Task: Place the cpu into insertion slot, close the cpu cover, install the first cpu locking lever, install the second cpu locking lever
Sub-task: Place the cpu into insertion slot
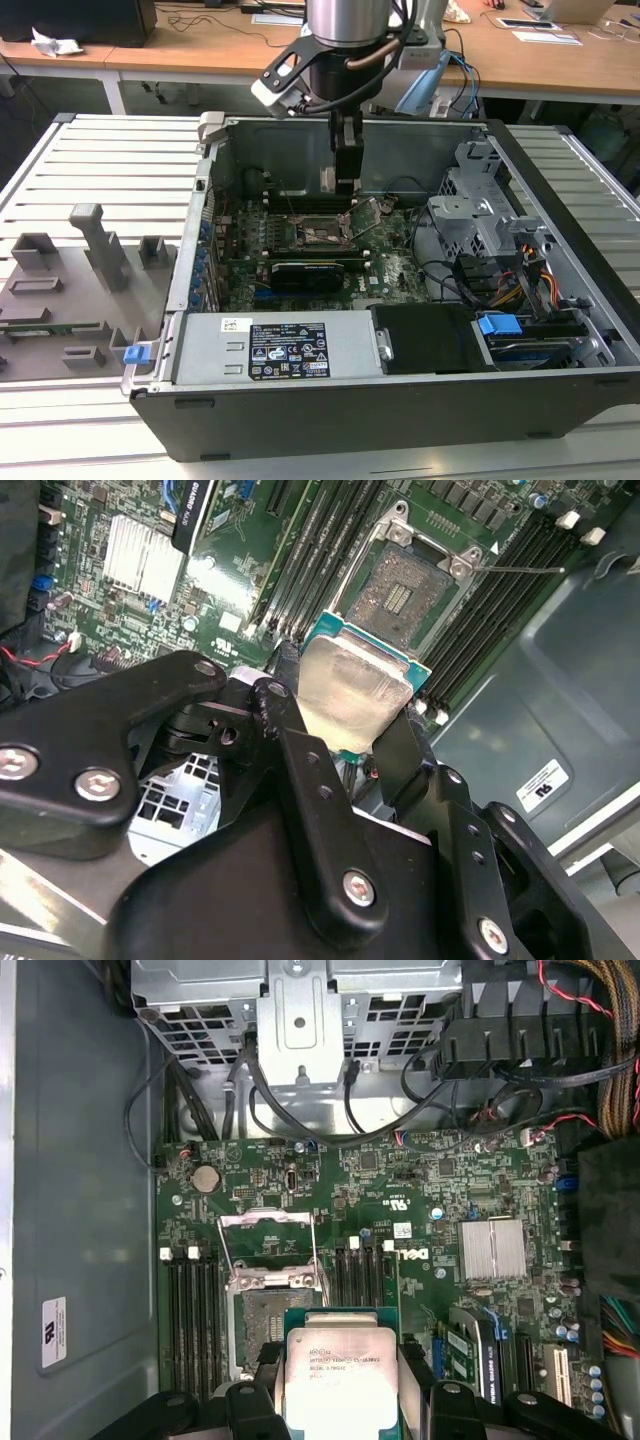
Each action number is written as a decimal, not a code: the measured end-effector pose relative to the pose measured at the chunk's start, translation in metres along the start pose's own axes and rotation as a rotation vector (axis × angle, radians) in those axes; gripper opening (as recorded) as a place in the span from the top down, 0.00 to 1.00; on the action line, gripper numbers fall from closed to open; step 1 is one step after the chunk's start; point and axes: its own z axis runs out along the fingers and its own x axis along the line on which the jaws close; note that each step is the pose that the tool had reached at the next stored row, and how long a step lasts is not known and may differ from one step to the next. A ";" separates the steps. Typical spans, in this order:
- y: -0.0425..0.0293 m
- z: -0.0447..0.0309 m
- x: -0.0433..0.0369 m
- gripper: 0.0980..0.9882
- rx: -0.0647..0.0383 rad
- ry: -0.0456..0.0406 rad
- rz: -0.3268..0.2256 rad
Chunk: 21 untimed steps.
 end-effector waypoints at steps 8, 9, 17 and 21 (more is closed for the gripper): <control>-0.0005 0.0042 -0.0001 0.51 0.000 0.0000 0.000; -0.0006 0.0050 -0.0001 0.51 0.000 0.0000 0.000; -0.0040 0.0219 -0.0005 0.51 0.000 0.0000 0.000; -0.0050 0.0267 -0.0007 0.51 0.000 0.0001 0.000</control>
